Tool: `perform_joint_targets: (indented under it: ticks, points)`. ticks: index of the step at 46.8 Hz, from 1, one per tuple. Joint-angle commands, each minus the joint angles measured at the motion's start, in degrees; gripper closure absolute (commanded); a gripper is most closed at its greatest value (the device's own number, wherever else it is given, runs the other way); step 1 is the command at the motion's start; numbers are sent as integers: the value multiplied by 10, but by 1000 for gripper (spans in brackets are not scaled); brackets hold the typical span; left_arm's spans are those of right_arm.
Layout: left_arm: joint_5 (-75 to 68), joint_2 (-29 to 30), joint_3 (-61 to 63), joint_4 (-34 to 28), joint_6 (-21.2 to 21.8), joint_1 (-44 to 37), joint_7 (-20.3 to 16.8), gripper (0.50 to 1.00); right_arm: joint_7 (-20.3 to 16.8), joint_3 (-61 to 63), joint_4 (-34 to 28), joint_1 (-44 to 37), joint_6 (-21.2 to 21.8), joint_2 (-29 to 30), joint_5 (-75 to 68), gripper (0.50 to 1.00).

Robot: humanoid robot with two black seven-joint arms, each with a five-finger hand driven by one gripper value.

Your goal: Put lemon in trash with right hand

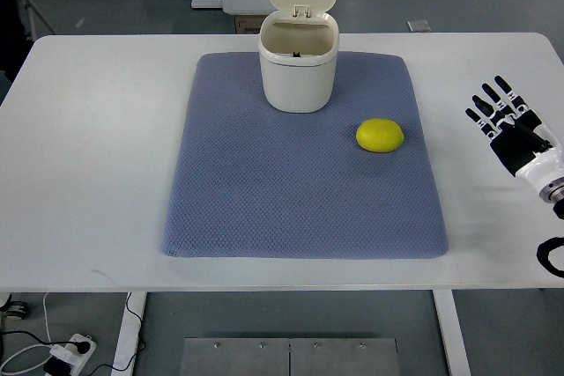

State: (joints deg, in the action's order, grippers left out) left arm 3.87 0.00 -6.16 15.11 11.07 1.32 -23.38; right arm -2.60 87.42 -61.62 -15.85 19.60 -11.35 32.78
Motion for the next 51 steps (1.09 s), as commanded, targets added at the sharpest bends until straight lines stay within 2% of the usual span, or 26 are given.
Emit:
perform_joint_targets:
  ticks: [1, 28, 51]
  points:
    - [0, 0, 0, 0, 0, 0, 0, 500, 0, -2, 0, 0, 0, -5, 0, 500]
    - [0, 0, 0, 0, 0, 0, 0, 500, 1, -97, -1, -39, -1, -49, 44, 502]
    - [0, 0, 0, 0, 0, 0, 0, 500, 1, -175, 3, -89, -2, -53, 91, 502]
